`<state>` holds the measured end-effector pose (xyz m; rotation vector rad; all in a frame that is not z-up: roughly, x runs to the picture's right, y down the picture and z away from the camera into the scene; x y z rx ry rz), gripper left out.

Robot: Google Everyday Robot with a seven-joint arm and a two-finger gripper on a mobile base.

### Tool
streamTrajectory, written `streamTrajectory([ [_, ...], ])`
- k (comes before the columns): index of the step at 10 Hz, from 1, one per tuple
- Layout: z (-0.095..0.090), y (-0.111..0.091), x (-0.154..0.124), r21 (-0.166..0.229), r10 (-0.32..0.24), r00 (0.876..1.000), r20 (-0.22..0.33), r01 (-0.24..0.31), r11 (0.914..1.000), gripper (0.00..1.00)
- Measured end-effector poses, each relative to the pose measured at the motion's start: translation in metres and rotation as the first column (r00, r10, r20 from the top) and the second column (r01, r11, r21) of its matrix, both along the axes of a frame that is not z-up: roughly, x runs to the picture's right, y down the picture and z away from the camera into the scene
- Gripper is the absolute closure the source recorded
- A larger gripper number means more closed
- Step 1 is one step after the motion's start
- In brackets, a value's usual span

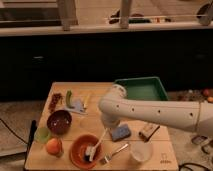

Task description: Wipe red bowl with brush

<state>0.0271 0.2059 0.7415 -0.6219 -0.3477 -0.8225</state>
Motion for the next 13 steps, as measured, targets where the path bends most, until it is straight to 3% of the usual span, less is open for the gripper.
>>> streamTrajectory([
  [4, 0.006, -0.026, -0.002, 0.026, -0.014, 1.000, -0.022, 0.015, 0.9996, 1.00],
  [6, 0.005, -0.036, -0.019, 0.045, -0.036, 0.999, 0.003, 0.036, 0.9983, 1.00],
  [10, -0.009, -0.036, -0.043, 0.083, -0.075, 0.994, 0.079, 0.068, 0.9942, 1.00],
  [13, -0.010, -0.036, -0.042, 0.086, -0.077, 0.994, 0.081, 0.070, 0.9938, 1.00],
])
